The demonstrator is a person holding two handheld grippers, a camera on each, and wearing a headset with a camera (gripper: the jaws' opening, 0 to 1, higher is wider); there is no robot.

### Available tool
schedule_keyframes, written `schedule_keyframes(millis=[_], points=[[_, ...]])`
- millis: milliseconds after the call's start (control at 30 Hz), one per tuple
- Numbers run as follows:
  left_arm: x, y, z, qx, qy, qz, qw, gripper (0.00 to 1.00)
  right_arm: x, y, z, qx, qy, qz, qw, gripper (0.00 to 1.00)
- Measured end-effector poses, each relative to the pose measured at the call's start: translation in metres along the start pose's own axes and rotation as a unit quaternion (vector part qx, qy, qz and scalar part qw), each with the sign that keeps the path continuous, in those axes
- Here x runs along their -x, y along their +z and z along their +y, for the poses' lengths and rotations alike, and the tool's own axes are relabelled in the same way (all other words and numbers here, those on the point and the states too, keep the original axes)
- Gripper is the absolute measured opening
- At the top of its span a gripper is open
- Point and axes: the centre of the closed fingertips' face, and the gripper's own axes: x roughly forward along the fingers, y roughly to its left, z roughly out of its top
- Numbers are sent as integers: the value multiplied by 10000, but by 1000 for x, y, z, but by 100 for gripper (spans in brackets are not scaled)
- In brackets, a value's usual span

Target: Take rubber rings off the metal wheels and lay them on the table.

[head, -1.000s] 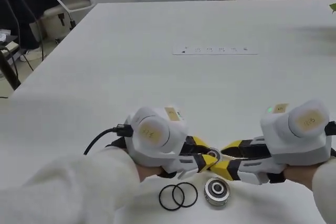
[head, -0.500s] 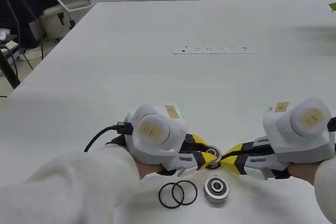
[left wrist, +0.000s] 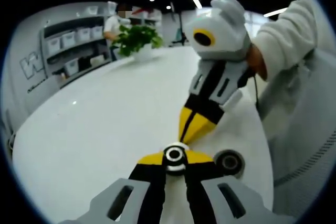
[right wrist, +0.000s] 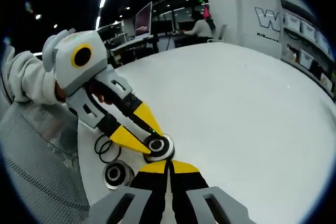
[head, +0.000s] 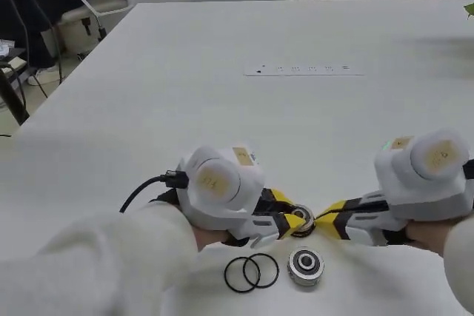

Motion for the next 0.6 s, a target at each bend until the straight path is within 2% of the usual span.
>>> schedule_keyframes(millis=[33, 67, 133, 167, 333, 600], points=[[0, 0, 0, 8, 4, 1, 10000, 14, 1, 2, -1, -137, 1, -46, 9999, 0], [0, 0, 0, 27, -7, -1, 10000, 14, 2, 9, 1, -394, 95, -284, 9988, 0], [0, 0, 0, 19, -10, 1, 10000, 14, 2, 6, 0, -797, 131, -171, 9966, 0], [0, 0, 0, 18, -10, 3, 10000, 14, 2, 7, -1, -729, 124, -227, 9970, 0], [0, 0, -1, -29, -16, 7, 10000, 14, 2, 7, 6, -1022, 170, -203, 9944, 0], [0, 0, -1, -37, -5, 1, 10000, 14, 3, 6, 7, -1145, 185, -191, 9931, 0]])
